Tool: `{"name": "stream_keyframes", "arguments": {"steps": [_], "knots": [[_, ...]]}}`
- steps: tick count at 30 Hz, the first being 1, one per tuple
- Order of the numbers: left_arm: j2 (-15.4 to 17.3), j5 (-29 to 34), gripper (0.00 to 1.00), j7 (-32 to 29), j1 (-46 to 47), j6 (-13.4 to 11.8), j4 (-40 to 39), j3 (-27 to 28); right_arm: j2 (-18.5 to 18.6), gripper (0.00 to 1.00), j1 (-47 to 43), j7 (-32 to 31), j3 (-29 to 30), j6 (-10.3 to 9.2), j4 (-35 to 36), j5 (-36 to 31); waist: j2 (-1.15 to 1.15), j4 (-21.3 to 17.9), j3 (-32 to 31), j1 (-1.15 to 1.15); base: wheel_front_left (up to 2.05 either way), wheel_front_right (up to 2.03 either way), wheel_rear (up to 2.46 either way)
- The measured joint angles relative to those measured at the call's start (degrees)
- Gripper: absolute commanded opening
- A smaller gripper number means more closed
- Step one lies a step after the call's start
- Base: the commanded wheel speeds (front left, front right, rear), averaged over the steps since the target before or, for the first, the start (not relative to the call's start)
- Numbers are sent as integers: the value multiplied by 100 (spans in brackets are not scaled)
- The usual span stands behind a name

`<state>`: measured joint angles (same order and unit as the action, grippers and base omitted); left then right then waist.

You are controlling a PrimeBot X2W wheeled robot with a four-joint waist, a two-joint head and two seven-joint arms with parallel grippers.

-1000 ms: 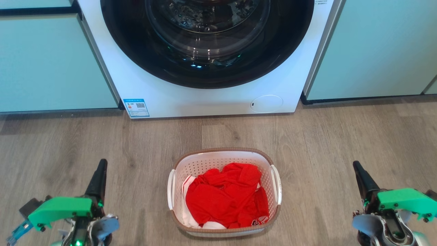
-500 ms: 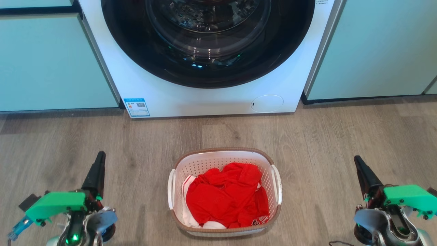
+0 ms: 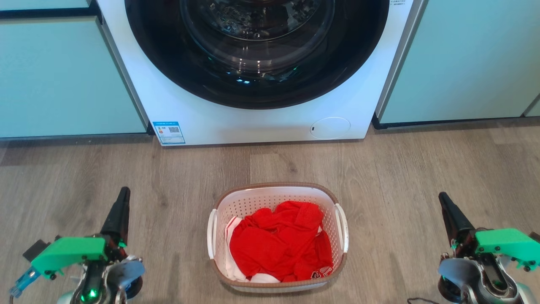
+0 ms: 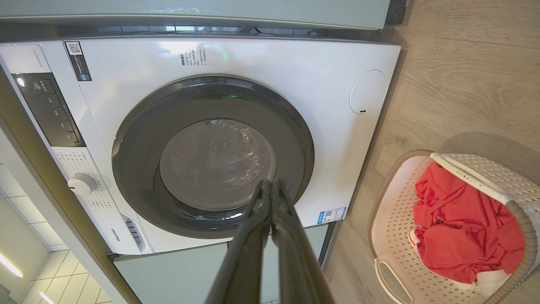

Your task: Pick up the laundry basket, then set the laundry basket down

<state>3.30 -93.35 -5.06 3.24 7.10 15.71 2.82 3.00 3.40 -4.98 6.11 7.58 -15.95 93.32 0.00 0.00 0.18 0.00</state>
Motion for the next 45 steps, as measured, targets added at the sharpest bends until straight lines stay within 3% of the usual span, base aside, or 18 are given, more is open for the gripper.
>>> {"name": "stream_keyframes", "arguments": {"steps": [45], "knots": [[-18,7,0,-49,1,0,0,115,-7,0,0,-51,79,0,0,-7,0,0,0,0,0,0,0]]}}
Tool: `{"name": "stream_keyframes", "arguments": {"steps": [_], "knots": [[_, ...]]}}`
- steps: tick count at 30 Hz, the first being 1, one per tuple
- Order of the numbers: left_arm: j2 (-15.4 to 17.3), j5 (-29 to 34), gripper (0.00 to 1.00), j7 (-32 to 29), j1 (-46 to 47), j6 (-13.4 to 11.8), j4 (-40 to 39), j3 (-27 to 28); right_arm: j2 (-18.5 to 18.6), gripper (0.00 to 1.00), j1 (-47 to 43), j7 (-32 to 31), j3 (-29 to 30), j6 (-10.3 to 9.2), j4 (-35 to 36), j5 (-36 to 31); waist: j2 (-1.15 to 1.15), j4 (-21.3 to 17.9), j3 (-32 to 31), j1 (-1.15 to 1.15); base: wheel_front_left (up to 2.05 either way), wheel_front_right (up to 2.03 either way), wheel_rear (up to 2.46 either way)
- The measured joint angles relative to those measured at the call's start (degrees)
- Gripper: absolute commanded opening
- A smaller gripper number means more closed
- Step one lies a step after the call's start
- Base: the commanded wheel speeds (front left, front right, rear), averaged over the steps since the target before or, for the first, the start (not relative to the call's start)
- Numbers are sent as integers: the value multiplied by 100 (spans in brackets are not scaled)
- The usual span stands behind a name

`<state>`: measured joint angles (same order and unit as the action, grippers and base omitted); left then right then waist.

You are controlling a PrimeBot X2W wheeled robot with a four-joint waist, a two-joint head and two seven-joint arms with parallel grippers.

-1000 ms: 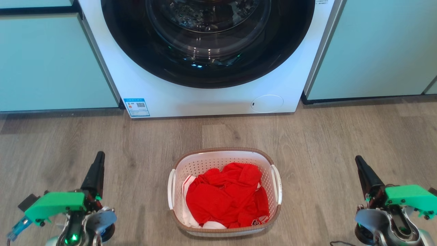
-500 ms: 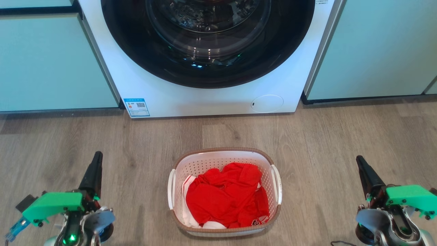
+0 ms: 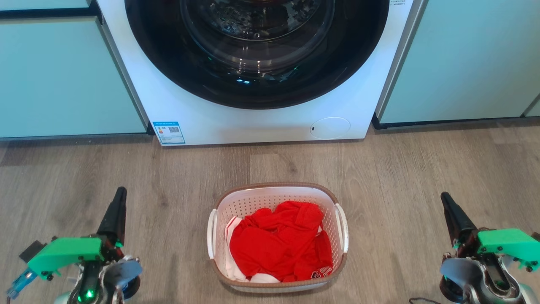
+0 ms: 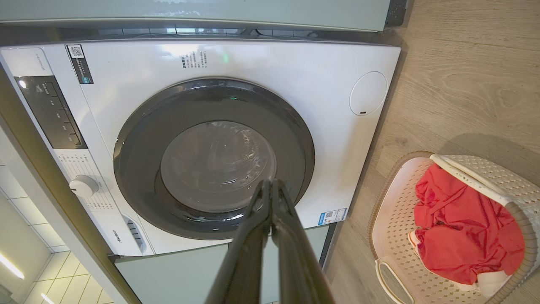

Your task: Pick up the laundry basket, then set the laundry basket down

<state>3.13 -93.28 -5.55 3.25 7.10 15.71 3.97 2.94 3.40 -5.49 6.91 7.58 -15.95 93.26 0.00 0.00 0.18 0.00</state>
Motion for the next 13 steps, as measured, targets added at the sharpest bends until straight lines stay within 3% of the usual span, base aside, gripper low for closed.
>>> {"name": "stream_keyframes", "arguments": {"steps": [13], "knots": [[-8,8,0,-18,1,0,0,12,-4,0,0,-7,14,0,-1,-1,0,0,0,0,0,0,0]]}}
